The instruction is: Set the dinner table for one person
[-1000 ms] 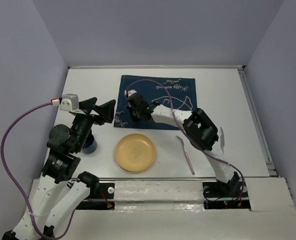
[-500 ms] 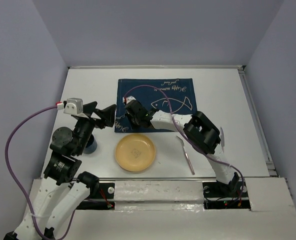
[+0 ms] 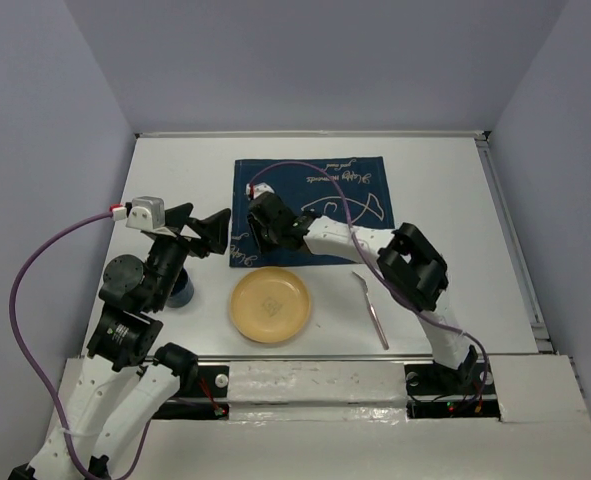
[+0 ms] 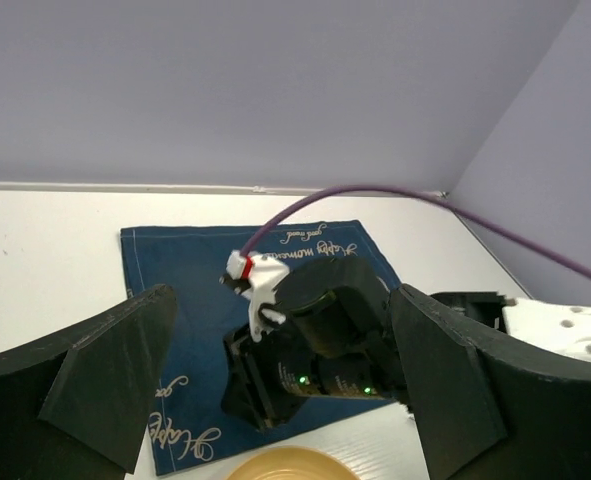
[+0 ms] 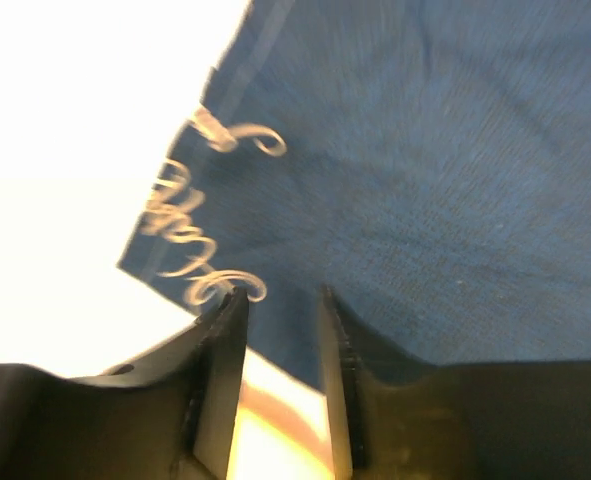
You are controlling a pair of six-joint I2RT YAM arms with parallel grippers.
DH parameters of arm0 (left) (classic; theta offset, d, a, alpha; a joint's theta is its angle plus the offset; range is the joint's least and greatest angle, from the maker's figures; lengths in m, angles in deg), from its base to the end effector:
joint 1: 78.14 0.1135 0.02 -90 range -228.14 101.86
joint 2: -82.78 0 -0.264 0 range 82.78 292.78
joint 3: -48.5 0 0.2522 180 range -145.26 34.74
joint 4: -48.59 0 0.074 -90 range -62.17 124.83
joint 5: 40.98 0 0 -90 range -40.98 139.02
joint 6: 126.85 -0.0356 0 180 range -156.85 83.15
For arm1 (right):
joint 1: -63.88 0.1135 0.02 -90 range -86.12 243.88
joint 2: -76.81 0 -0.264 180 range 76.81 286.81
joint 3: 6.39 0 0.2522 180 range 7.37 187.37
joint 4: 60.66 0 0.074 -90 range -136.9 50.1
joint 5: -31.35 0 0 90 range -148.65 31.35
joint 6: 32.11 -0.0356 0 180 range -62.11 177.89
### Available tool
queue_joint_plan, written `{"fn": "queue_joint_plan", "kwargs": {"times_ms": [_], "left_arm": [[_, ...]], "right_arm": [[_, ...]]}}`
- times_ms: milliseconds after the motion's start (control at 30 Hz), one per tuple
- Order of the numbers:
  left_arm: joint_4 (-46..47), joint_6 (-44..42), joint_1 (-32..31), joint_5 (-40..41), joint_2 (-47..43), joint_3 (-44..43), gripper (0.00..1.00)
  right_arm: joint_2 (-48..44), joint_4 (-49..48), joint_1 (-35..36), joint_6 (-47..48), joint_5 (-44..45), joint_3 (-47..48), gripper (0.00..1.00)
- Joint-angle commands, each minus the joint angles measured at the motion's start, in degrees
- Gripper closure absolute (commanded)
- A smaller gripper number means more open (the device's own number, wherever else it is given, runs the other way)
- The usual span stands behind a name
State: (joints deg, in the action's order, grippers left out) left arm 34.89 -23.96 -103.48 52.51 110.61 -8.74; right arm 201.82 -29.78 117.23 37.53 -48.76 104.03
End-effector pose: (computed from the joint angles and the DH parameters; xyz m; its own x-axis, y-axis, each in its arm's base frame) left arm 0.1019 -0.0458 0.3903 0.1551 -0.3198 -0.9347 0.4194 0.8780 -0.2308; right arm 0.2986 0.3911 0.1884 -0.6489 -0.2980 -0.7001 -0.5255 0.8409 0.1292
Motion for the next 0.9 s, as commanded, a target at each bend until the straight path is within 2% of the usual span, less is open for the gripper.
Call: {"fn": "queue_joint_plan", "kwargs": {"times_ms": [0, 67, 100, 233, 333, 467, 600, 667, 733, 767, 800, 867], "left_arm": [[1.5, -1.5, 0.6, 0.3, -0.4, 0.7, 0.01], [1.5, -1.6, 0.6, 0.3, -0.6, 0.8, 0.01], [1.5, -1.5, 0.5, 0.0, -0.6, 0.8, 0.01], [1.7, -1.4, 0.5, -1.1, -0.6, 0.9, 0.01], [2.1, -1.1, 0.5, -1.8, -0.4, 0.9, 0.01], [2.2, -1.0, 0.6, -2.3, 0.0, 0.9, 0.01], [2.1, -1.1, 0.5, -2.4, 0.4, 0.9, 0.01], [2.1, -0.9, 0.5, -2.3, 0.3, 0.9, 0.01], [2.2, -0.8, 0.5, -2.2, 0.3, 1.0, 0.01], [2.2, -0.9, 0.5, -2.3, 0.4, 1.0, 0.01], [2.2, -0.9, 0.5, -2.4, 0.6, 1.0, 0.01], [2.2, -0.9, 0.6, -2.6, 0.7, 0.9, 0.01]], "right_arm": [[-10.6, -2.1, 0.4, -2.7, 0.7, 1.1, 0.54], [-13.4, -3.5, 0.4, -2.8, 0.2, -3.0, 0.47], [-15.0, -4.2, 0.4, -2.6, -0.5, -8.9, 0.46], [-23.8, -5.4, 1.5, -3.3, 0.2, -21.7, 0.46], [-30.4, -5.5, 2.2, -5.1, -1.2, -35.4, 0.47], [-34.0, -3.8, 4.1, -8.9, -3.0, -41.3, 0.46], [-32.7, -4.5, 5.4, -11.0, -4.2, -42.7, 0.46], [-30.9, -5.0, 5.4, -11.7, -3.9, -42.5, 0.57], [-30.0, -5.2, 5.4, -12.1, -2.6, -42.1, 0.74], [-30.0, -5.1, 5.4, -12.2, -2.2, -41.9, 0.91], [-30.6, -5.2, 5.4, -12.5, -1.7, -41.6, 0.99], [-33.8, -5.0, 5.4, -11.9, -1.2, -41.1, 1.0]]}}
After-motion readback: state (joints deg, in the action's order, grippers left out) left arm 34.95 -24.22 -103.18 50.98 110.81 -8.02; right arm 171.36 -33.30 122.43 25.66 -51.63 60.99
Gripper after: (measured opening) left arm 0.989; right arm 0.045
